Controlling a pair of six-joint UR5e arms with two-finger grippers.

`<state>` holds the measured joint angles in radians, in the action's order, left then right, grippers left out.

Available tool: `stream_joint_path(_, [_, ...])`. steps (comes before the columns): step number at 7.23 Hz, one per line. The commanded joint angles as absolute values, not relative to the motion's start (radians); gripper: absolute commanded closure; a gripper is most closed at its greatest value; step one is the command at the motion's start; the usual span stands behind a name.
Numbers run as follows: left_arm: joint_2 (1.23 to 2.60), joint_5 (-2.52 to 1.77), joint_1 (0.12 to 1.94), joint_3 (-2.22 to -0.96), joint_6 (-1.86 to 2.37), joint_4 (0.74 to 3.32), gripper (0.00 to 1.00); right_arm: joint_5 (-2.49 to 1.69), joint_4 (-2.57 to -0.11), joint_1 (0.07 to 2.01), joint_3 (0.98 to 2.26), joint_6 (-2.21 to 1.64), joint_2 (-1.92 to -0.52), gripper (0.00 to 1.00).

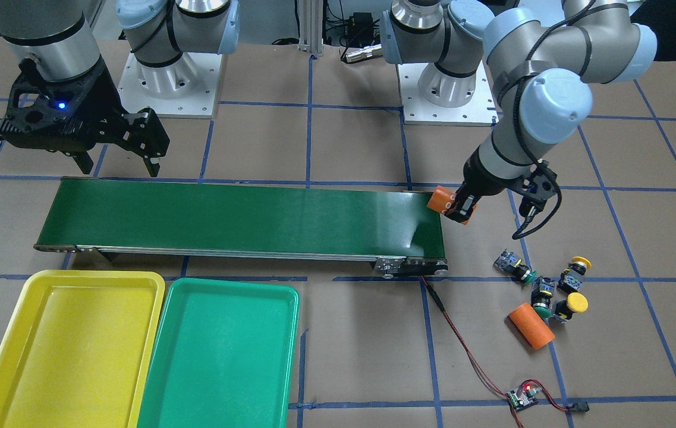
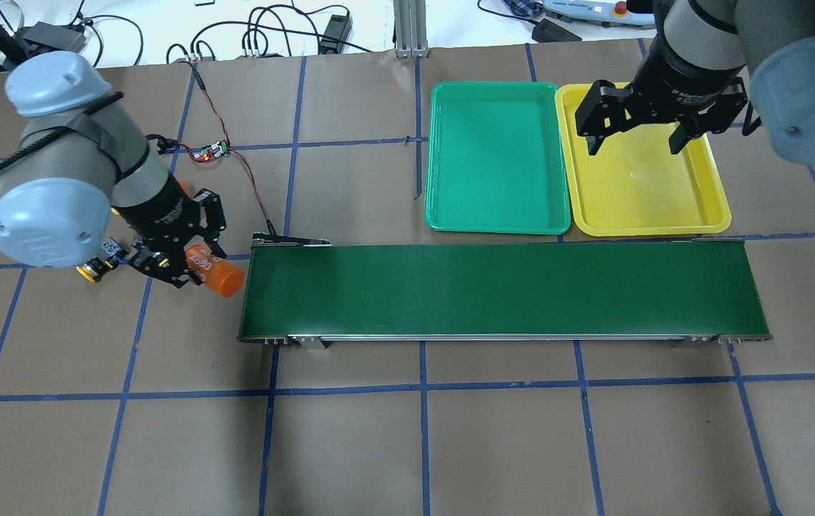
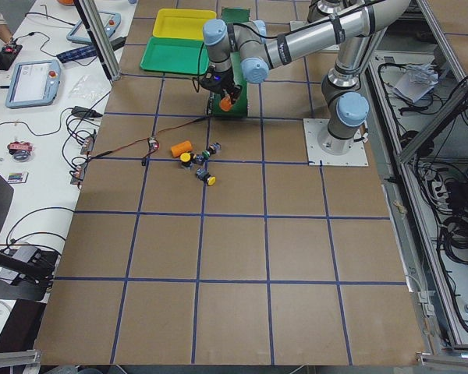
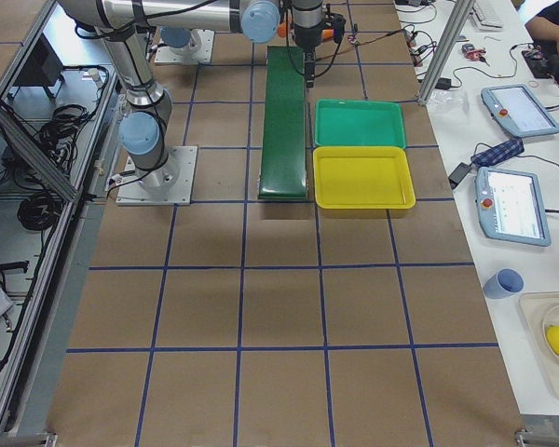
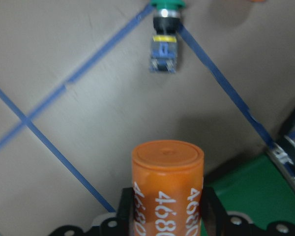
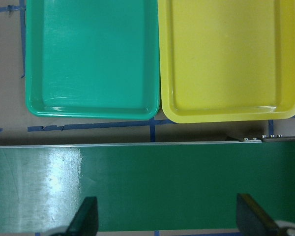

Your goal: Sort buttons by color to trays

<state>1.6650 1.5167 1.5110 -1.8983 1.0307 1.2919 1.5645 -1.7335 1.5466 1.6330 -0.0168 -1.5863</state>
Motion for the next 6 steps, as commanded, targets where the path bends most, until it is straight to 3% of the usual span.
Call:
stream_joint_path(1, [1.689,1.488,1.598,-1.914,1.185,1.279,1.0,1.56,-1.709,1.546,1.629,-0.017,-1.635,0.0])
stream_joint_path(3, [1.703,1.494,1.637,-1.945,1.244,1.223,1.0,1.565,-1.611,1.548,1.644,-0.011,-1.683,0.0])
stream_joint_path(4, [1.716,1.494,1.64,-1.947,1.244,1.22,0.88,1.569,-1.595,1.548,1.646,-0.009,-1.683,0.0])
stream_joint_path(5, [1.739,1.497,1.64,-1.942,1.24,1.209,0.34,1.566,-1.595,1.548,1.657,-0.009,-1.68,0.0])
stream_joint_path(6, [1.756,1.49,1.64,-1.947,1.229,1.15,0.0,1.571,-1.595,1.546,1.669,-0.009,-1.686,0.0])
